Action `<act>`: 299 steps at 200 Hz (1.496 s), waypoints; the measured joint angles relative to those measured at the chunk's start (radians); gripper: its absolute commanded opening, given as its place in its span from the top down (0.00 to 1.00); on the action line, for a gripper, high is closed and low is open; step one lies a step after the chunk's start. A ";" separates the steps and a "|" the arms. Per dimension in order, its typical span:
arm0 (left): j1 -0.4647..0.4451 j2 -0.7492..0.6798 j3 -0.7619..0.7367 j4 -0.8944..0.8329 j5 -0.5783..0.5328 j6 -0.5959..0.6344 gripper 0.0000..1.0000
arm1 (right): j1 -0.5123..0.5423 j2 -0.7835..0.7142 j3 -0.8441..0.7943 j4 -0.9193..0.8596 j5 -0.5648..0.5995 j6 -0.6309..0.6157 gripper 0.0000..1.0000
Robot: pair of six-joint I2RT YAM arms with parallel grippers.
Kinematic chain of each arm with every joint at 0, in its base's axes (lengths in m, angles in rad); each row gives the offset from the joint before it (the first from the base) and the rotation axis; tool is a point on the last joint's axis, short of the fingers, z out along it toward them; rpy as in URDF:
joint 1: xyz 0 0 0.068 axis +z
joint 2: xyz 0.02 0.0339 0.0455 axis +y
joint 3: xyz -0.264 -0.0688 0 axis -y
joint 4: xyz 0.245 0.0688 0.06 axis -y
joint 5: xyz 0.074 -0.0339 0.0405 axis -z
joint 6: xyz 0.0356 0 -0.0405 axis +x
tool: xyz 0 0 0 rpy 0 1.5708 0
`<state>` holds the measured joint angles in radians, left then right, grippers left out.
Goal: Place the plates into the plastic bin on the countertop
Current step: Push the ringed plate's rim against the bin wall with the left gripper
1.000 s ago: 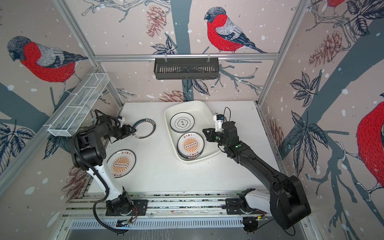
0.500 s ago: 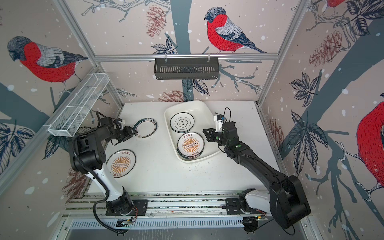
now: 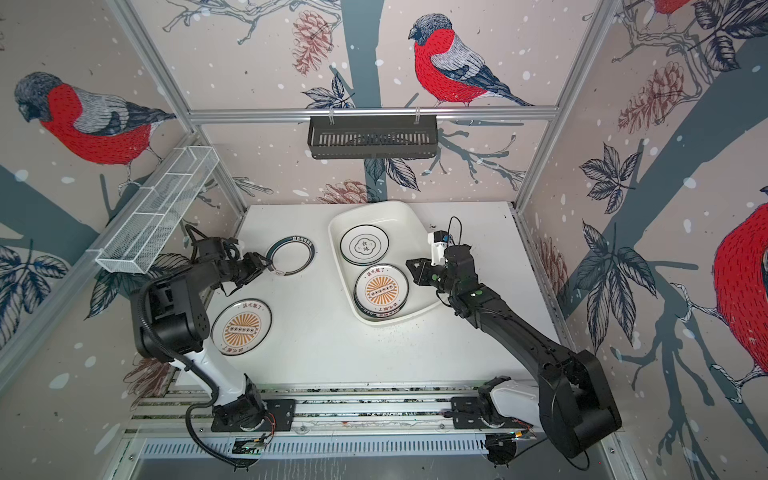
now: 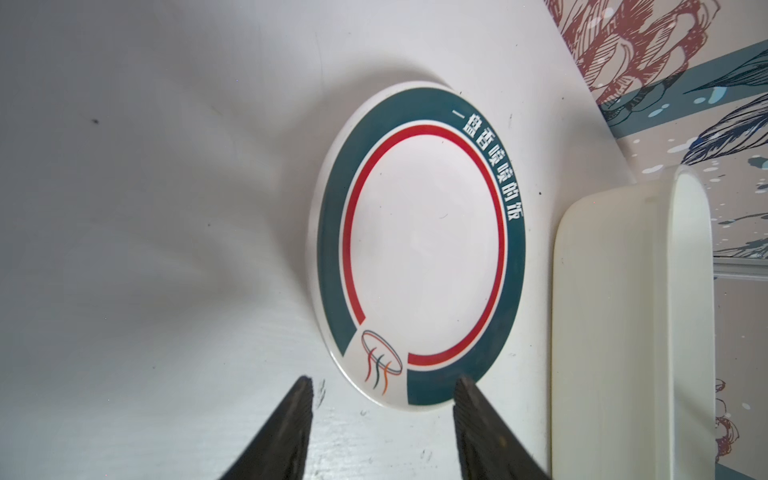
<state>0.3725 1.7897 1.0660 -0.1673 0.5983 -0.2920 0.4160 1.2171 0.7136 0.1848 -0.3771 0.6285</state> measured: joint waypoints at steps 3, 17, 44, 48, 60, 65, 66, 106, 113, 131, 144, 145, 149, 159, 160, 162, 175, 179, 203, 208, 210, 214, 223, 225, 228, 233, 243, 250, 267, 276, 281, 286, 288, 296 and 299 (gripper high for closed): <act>-0.002 0.000 0.000 0.002 0.000 0.000 0.45 | 0.000 0.000 0.000 0.000 0.000 0.000 0.83; -0.014 0.006 0.000 0.006 0.000 -0.004 0.45 | -0.003 -0.001 -0.001 0.000 -0.002 0.000 0.83; -0.037 0.032 0.008 0.002 -0.001 -0.003 0.45 | -0.004 0.001 -0.001 0.000 -0.007 0.000 0.83; -0.039 0.037 0.014 0.001 -0.002 -0.002 0.45 | -0.004 0.002 -0.001 0.000 -0.008 0.000 0.83; -0.045 0.051 0.031 0.005 -0.008 0.004 0.45 | -0.004 0.005 0.000 0.000 -0.008 0.002 0.83; -0.048 0.055 0.035 0.006 -0.013 0.004 0.45 | -0.004 0.006 0.000 0.000 -0.008 0.003 0.83; -0.048 0.056 0.037 0.006 -0.014 0.004 0.45 | -0.004 0.006 0.000 0.000 -0.008 0.003 0.83; -0.049 0.091 0.081 0.005 -0.038 0.003 0.46 | -0.004 0.021 0.002 0.001 -0.008 0.005 0.83; -0.049 0.099 0.091 0.005 -0.043 0.003 0.46 | -0.004 0.023 0.002 0.002 -0.009 0.008 0.83; -0.049 0.118 0.111 0.006 -0.051 0.000 0.46 | -0.004 0.027 0.002 0.004 -0.010 0.022 0.83; -0.049 0.129 0.116 0.005 -0.055 -0.007 0.46 | -0.004 0.027 0.002 0.004 -0.011 0.022 0.83; -0.049 0.130 0.116 0.005 -0.056 -0.007 0.46 | -0.004 0.027 0.002 0.004 -0.011 0.022 0.83; -0.049 0.133 0.117 0.005 -0.057 -0.007 0.46 | -0.004 0.027 0.002 0.005 -0.011 0.022 0.83; -0.049 0.135 0.119 0.006 -0.059 -0.009 0.46 | -0.004 0.027 0.002 0.004 -0.011 0.022 0.83; -0.049 0.135 0.119 0.006 -0.060 -0.010 0.46 | -0.004 0.027 0.002 0.004 -0.011 0.022 0.83; -0.049 0.135 0.119 0.006 -0.061 -0.011 0.46 | -0.004 0.027 0.002 0.004 -0.011 0.022 0.83; -0.049 0.135 0.119 0.007 -0.074 -0.015 0.46 | -0.004 0.027 0.002 0.005 -0.011 0.022 0.83; -0.049 0.134 0.119 0.007 -0.079 -0.015 0.45 | -0.004 0.027 0.002 0.005 -0.011 0.022 0.83; -0.049 0.137 0.139 -0.002 -0.106 -0.019 0.45 | -0.004 0.030 0.004 0.004 -0.011 0.022 0.83; -0.049 0.137 0.143 0.000 -0.109 -0.019 0.45 | -0.004 0.030 0.005 0.004 -0.011 0.022 0.83; -0.049 0.137 0.145 0.002 -0.112 -0.019 0.45 | -0.004 0.030 0.006 0.004 -0.011 0.022 0.83; -0.049 0.136 0.145 0.005 -0.118 -0.022 0.45 | -0.004 0.030 0.006 0.005 -0.011 0.022 0.83; -0.049 0.132 0.144 0.005 -0.128 -0.022 0.45 | -0.004 0.034 0.009 0.011 -0.012 0.022 0.83; -0.049 0.130 0.144 0.005 -0.129 -0.022 0.45 | -0.004 0.036 0.010 0.013 -0.012 0.022 0.83; -0.049 0.128 0.143 0.005 -0.129 -0.022 0.45 | -0.004 0.040 0.011 0.016 -0.013 0.022 0.83; -0.050 0.123 0.142 0.004 -0.129 -0.022 0.44 | -0.004 0.047 0.012 0.022 -0.014 0.022 0.83; -0.052 0.112 0.141 0.005 -0.130 -0.022 0.44 | -0.004 0.056 0.012 0.023 -0.014 0.022 0.83; -0.055 0.103 0.142 0.006 -0.131 -0.022 0.43 | -0.004 0.060 0.012 0.024 -0.014 0.022 0.83; -0.061 0.095 0.151 0.005 -0.142 -0.022 0.43 | -0.004 0.067 0.016 0.026 -0.015 0.022 0.83; -0.063 0.096 0.158 0.003 -0.155 -0.022 0.43 | -0.004 0.071 0.019 0.026 -0.015 0.022 0.83; -0.063 0.097 0.162 0.000 -0.156 -0.022 0.42 | -0.004 0.073 0.019 0.026 -0.015 0.022 0.83; -0.063 0.098 0.167 -0.002 -0.158 -0.022 0.43 | -0.004 0.073 0.020 0.026 -0.015 0.022 0.83; -0.063 0.100 0.169 -0.002 -0.161 -0.022 0.43 | -0.004 0.073 0.020 0.026 -0.016 0.022 0.83; -0.063 0.105 0.177 0.000 -0.174 -0.022 0.42 | -0.004 0.073 0.021 0.026 -0.016 0.022 0.83; -0.063 0.107 0.180 0.002 -0.179 -0.022 0.43 | -0.004 0.073 0.022 0.026 -0.016 0.022 0.83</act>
<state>0.3099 1.8969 1.2457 -0.1658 0.4194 -0.3138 0.4118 1.2900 0.7353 0.2111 -0.3927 0.6506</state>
